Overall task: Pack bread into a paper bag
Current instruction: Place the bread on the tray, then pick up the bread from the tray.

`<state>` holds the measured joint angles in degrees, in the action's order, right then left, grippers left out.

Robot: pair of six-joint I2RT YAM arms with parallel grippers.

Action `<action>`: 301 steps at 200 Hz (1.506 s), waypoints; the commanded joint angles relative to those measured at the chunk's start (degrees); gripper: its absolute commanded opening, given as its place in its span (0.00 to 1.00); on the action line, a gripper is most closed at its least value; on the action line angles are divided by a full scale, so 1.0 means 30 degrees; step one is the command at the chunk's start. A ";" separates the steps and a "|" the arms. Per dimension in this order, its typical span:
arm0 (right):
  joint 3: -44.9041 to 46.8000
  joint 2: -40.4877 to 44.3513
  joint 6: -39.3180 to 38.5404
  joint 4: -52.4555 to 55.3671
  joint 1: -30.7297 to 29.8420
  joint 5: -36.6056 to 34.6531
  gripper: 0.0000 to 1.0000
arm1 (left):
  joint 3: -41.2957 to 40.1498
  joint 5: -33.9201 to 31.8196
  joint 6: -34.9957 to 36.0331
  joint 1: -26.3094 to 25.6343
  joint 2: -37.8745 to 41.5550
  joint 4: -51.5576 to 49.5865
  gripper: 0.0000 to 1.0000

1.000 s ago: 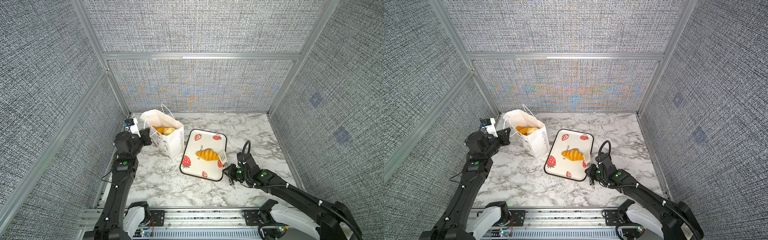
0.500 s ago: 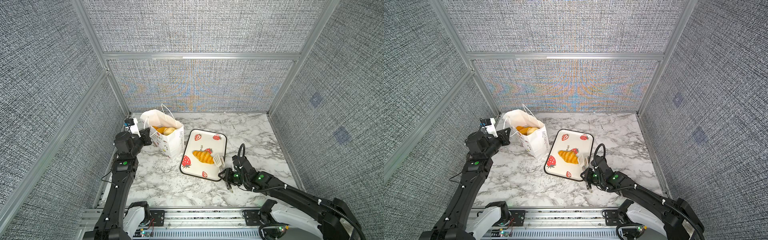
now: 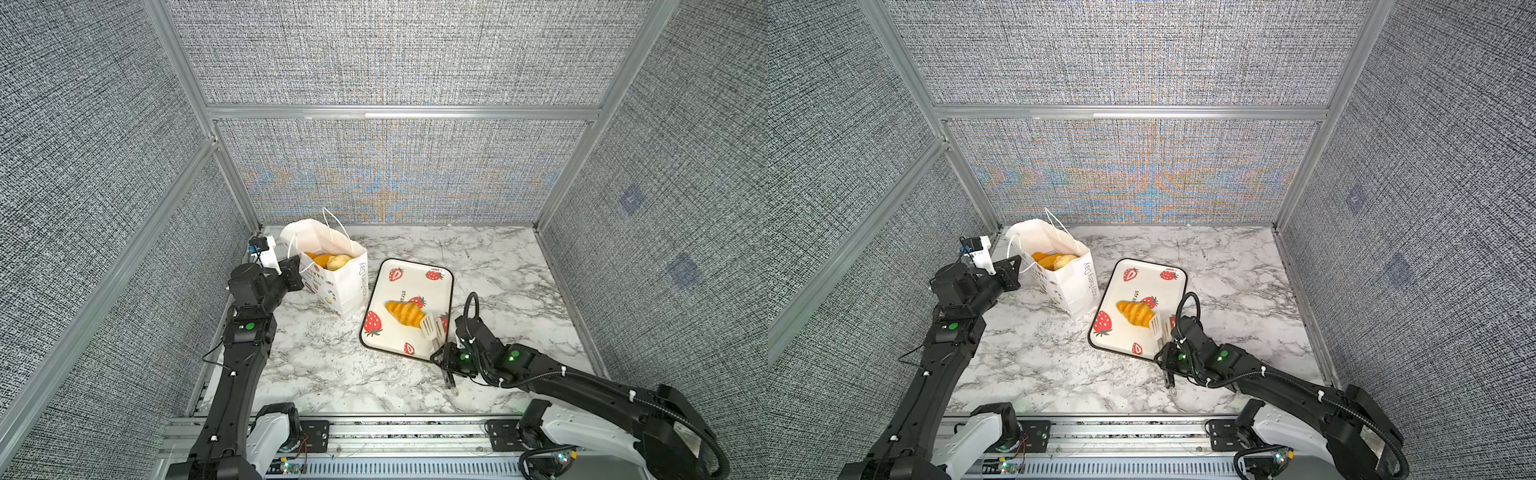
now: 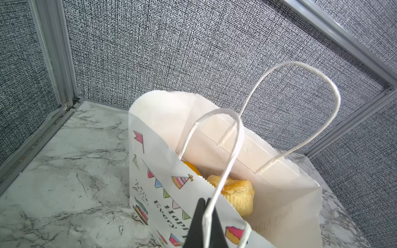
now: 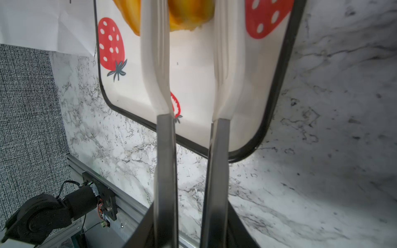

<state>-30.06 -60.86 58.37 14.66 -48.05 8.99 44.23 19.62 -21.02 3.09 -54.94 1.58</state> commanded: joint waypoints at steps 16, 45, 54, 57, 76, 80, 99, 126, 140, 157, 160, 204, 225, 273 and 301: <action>-0.2157 -0.0105 -0.2383 0.2719 -0.0239 -0.1944 0.37 | -0.0091 0.0083 0.0062 0.0009 0.0073 0.0439 0.00; -0.3625 -0.0372 -0.3522 0.4775 -0.0334 -0.2896 0.37 | -0.0066 0.0093 0.0089 0.0015 0.0109 0.0439 0.00; -0.4139 -0.0595 -0.4070 0.5305 -0.0410 -0.3076 0.37 | -0.0082 0.0082 0.0091 -0.0003 0.0071 0.0439 0.00; -0.4262 -0.0722 -0.4283 0.5511 -0.0432 -0.3158 0.37 | -0.0071 0.0082 0.0087 0.0009 0.0062 0.0439 0.00; -0.5506 -0.1390 -0.5407 0.6609 -0.0446 -0.3737 0.40 | -0.0070 0.0082 0.0090 -0.0005 0.0035 0.0439 0.00; -0.5781 -0.1534 -0.5603 0.6790 -0.0475 -0.3848 0.40 | -0.0069 0.0082 0.0091 0.0002 0.0033 0.0439 0.00; -0.6706 -0.2154 -0.6570 0.7243 -0.0573 -0.4225 0.45 | -0.0090 0.0082 0.0091 -0.0002 0.0033 0.0439 0.00; -0.7527 -0.3192 -0.7740 0.7752 -0.0593 -0.4634 0.51 | -0.0065 0.0053 0.0091 -0.0003 0.0011 0.0410 0.00; -0.8399 -0.3796 -0.8181 0.7854 -0.0587 -0.4695 0.53 | -0.0065 0.0064 0.0091 -0.0005 0.0002 0.0421 0.00; -0.8842 -0.4519 -0.8672 0.7846 -0.0619 -0.4676 0.55 | -0.0065 0.0028 0.0096 0.0004 0.0024 0.0424 0.00; -0.8908 -0.4611 -0.8737 0.7832 -0.0604 -0.4629 0.55 | -0.0079 0.0024 0.0099 0.0003 0.0008 0.0411 0.00; -0.9882 -0.5948 -0.9487 0.7478 -0.0667 -0.4346 0.57 | -0.0080 -0.0035 0.0149 -0.0005 0.0031 0.0380 0.00; -1.0232 -0.6690 -0.9773 0.7453 -0.0680 -0.4304 0.58 | -0.0069 -0.0064 0.0150 0.0019 0.0045 0.0380 0.00; -1.0982 -0.8379 -1.0270 0.7467 -0.0682 -0.4142 0.58 | -0.0042 -0.0089 0.0164 0.0009 0.0009 0.0351 0.00; -1.1290 -0.9154 -1.0476 0.7613 -0.0682 -0.4249 0.58 | -0.0058 -0.0093 0.0179 0.0014 0.0005 0.0351 0.00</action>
<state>-63.02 -87.09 27.92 37.30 -50.15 -3.62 44.23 19.49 -21.02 3.09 -54.94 1.58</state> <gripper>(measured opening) 0.580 0.052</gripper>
